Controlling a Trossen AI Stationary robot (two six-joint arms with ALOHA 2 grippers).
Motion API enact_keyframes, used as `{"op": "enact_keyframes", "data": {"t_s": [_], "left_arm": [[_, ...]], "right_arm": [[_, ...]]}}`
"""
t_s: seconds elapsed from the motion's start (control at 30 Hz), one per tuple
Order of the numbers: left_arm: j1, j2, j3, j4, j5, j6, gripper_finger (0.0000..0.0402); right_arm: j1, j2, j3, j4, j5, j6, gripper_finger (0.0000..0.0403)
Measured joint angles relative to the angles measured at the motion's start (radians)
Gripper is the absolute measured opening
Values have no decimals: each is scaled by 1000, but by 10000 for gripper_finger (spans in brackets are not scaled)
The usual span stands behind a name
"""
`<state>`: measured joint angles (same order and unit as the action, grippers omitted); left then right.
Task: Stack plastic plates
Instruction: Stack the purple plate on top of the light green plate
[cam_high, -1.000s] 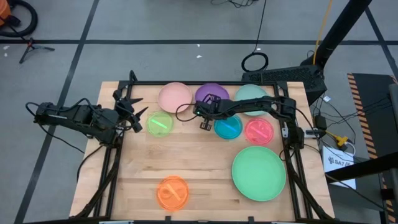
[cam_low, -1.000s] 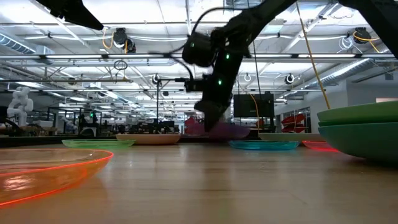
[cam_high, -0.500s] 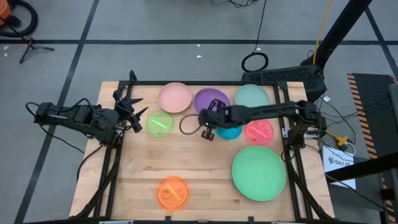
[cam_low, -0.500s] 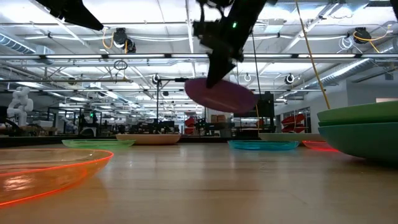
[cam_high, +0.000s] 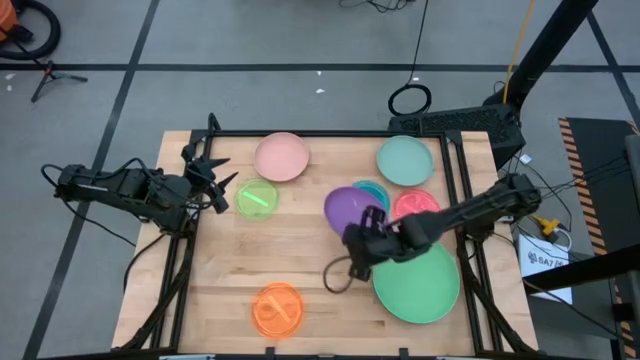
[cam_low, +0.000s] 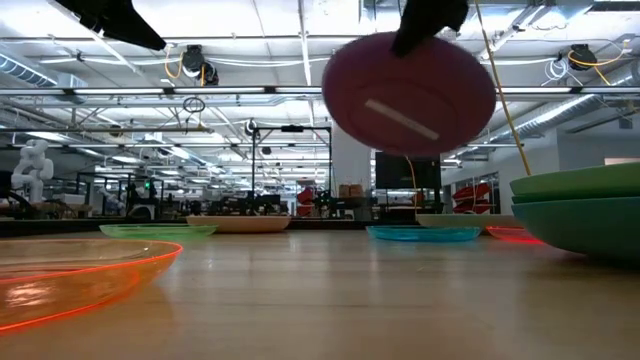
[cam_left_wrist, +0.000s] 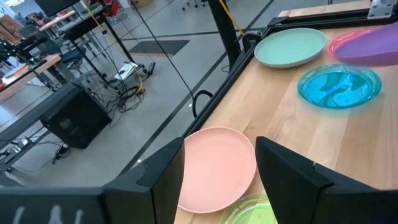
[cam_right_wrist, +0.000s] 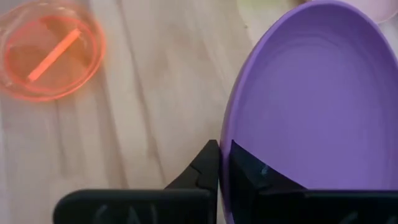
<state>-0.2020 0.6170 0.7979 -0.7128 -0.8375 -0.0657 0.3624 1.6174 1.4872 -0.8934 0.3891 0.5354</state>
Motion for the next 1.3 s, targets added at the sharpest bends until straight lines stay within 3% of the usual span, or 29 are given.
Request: {"op": "enact_keyframes", "data": {"t_s": [0.2, 0.47, 0.63, 1.3], "left_arm": [[0, 0, 0, 14, 0, 21, 202], [0, 0, 0, 80, 3, 90, 202], [0, 0, 0, 136, 3, 148, 202], [5, 44, 0, 387, 2, 383, 202]], "right_arm": [[40, -60, 0, -119, -10, 141, 8], [85, -60, 0, -202, -189, 363, 8], [112, -59, 0, -216, -207, 463, 8], [153, 85, 0, -204, -180, 531, 8]]}}
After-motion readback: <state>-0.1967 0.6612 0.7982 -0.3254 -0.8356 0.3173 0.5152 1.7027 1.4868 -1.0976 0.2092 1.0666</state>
